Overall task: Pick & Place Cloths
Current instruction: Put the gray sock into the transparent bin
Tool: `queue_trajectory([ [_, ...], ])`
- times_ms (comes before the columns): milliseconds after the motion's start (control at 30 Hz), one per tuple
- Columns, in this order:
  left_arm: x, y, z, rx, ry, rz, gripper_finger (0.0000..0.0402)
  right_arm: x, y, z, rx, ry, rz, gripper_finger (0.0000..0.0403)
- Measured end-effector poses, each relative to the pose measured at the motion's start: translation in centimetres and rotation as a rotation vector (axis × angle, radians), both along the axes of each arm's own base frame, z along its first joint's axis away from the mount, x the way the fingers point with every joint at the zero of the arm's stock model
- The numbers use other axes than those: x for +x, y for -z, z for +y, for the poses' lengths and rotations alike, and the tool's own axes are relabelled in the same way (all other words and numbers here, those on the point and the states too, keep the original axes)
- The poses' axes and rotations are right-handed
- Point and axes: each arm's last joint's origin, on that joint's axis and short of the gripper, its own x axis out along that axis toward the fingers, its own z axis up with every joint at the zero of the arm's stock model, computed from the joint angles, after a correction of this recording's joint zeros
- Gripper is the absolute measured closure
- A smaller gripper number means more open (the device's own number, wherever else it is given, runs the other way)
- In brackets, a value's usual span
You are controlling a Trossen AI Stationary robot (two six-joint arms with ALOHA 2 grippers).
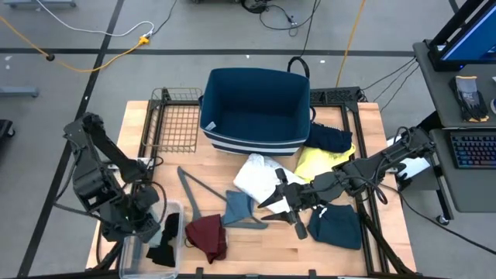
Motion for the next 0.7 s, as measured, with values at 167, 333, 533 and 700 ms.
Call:
queue_trajectory([
  [167,0.0,0.9,-0.2,0.111,-0.032,0.017,0.0390,0.0,0.0,0.0,0.010,0.002,0.006,0.0269],
  [333,0.8,2.3,-1.5,0.190,-0.016,0.067,0.0390,0.0,0.0,0.0,0.016,0.004,0.008,0.0271],
  [533,1.1,4.4,-3.8,0.260,0.002,0.127,0.0390,0.0,0.0,0.0,0.019,0.005,0.010,0.0271],
  [700,1.4,6.6,-5.8,0.337,-0.004,0.168,0.0390,0.0,0.0,0.0,0.023,0.006,0.011,0.0271],
])
